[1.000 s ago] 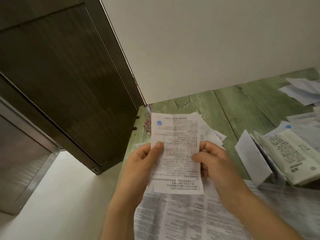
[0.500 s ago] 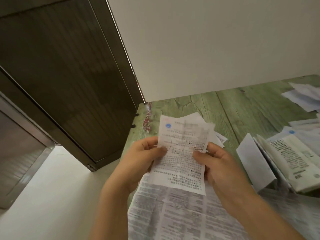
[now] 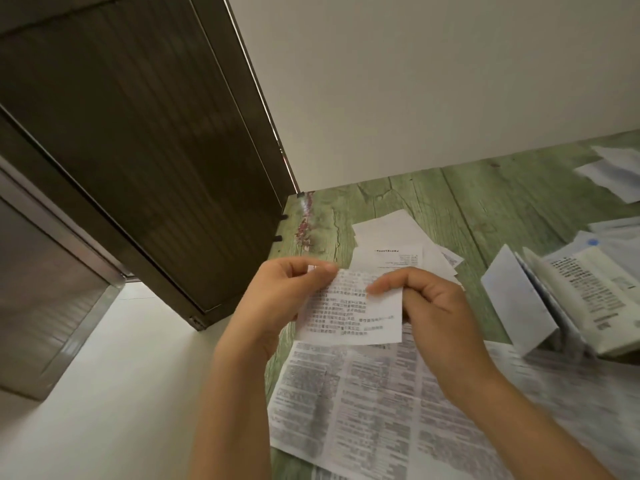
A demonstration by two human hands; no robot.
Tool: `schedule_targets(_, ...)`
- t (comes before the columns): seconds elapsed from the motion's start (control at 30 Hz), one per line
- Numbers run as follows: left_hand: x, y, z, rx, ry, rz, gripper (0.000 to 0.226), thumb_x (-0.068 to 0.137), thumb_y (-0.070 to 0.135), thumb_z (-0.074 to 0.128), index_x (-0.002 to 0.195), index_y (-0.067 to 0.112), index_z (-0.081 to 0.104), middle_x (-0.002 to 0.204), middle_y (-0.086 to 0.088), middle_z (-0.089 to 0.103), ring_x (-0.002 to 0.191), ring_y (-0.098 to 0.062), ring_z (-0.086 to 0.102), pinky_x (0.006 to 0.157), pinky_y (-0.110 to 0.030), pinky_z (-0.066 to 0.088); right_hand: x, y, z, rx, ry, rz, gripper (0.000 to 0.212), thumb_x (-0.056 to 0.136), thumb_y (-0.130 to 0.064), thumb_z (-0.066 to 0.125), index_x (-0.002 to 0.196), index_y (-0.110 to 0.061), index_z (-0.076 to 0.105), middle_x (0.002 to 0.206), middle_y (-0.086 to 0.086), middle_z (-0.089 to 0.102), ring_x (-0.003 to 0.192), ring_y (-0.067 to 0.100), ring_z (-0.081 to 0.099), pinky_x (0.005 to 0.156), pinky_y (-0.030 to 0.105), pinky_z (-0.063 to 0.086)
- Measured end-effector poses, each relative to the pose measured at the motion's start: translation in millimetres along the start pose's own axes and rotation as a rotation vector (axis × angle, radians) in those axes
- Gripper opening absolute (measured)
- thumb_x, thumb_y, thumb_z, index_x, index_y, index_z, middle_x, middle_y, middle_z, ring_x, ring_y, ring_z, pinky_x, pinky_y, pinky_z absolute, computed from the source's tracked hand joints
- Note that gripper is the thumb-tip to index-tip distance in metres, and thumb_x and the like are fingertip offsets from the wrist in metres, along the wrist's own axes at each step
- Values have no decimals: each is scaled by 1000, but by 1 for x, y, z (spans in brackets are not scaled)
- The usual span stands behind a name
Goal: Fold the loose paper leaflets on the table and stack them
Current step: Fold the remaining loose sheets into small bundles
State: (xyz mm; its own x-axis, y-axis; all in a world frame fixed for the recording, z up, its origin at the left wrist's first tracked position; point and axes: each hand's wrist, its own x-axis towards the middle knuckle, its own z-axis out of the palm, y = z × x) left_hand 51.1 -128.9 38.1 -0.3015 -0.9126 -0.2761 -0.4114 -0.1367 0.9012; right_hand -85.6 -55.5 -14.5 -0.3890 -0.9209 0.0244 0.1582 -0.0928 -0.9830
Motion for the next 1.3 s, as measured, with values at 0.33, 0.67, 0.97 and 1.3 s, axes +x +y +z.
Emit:
schedule_targets(0.33, 0, 2, 11, 75, -67, 51, 11, 83, 16, 68, 85, 7, 73, 74, -5, 73, 63, -13, 68, 55, -17, 53, 2, 2, 2, -78, -71, 84, 3, 83, -14, 69, 83, -16, 69, 82, -2, 72, 79, 9, 67, 71, 20, 53)
schedule_targets(0.67, -1, 0, -1, 78, 83, 138, 11, 85, 20, 64, 85, 12, 72, 71, -3, 72, 62, -12, 66, 62, -17, 54, 4, 2, 0, -160, -5, 60, 24, 86, -10, 62, 62, -10, 62, 49, -5, 56, 44, 3, 49, 45, 14, 41)
schedule_targets(0.97, -13, 1, -25, 102, 228, 147, 11, 82, 23, 64, 75, 17, 70, 64, 2, 71, 56, -8, 65, 53, -12, 50, 3, 1, -3, -64, 48, 38, 20, 86, 0, 58, 69, -4, 68, 55, 4, 65, 44, 1, 52, 43, 11, 39)
schedule_targets(1.3, -11, 11, 2, 201, -59, 118, 25, 78, 29, 67, 78, 6, 73, 71, -9, 71, 60, -17, 66, 53, -15, 50, 0, 1, 0, -83, -168, 53, 3, 81, -12, 70, 77, -12, 69, 74, 9, 71, 68, 15, 65, 63, 23, 52)
